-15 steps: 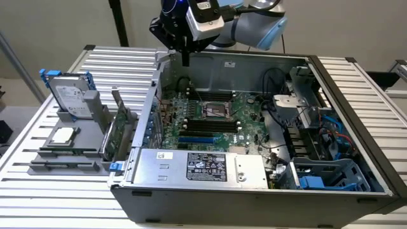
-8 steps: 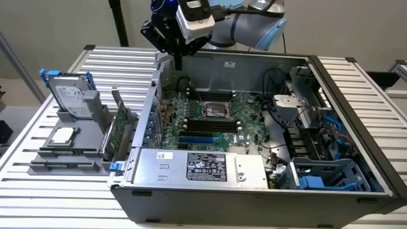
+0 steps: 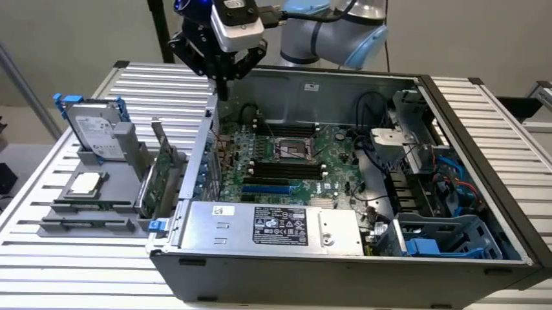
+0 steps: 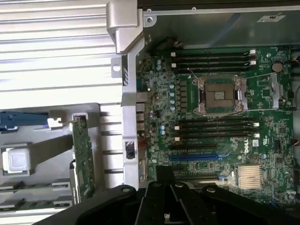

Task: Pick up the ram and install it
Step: 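Reach for the ram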

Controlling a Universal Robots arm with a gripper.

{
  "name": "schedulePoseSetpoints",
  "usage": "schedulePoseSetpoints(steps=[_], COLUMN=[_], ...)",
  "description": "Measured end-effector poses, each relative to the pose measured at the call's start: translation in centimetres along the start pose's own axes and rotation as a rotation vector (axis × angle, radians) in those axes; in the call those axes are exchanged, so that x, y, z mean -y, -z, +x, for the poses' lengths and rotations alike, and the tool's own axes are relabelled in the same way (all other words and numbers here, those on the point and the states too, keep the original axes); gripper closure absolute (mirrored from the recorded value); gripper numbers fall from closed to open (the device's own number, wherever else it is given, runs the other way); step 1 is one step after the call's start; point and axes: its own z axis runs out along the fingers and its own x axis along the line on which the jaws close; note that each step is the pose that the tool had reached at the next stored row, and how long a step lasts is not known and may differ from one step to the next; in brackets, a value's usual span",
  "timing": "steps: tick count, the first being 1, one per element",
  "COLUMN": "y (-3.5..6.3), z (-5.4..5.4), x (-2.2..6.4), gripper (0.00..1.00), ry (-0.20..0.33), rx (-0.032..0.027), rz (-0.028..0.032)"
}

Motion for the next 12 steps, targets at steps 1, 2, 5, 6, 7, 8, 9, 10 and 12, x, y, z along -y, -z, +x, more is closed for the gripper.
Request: schedulePoseSetpoints(steps=[1, 2, 5, 6, 7, 8, 9, 10, 12], y=[-0.02, -0.04, -0.10, -0.12, -0.15, -0.17, -0.20, -0.22, -0.29], z=[0.3, 0.7, 1.8, 2.1, 2.5, 2.8, 3.2, 3.6, 4.4], x=[0.05, 0.09, 0.24, 0.29, 0.34, 0.39, 0.44, 0.48, 0.59], gripper=[1.00, 1.00, 1.00, 1.00, 1.00, 1.00, 1.00, 1.00, 1.00], ry=[0.000, 0.000, 0.000, 0.000, 0.000, 0.000, 0.001, 0.000, 0.000], rx=[0.0002, 0.0004, 0.0010, 0.0012, 0.0015, 0.0016, 0.0018, 0.0020, 0.0023], rz=[0.0056, 0.0112, 0.0282, 0.0337, 0.0389, 0.0444, 0.0492, 0.0540, 0.0622])
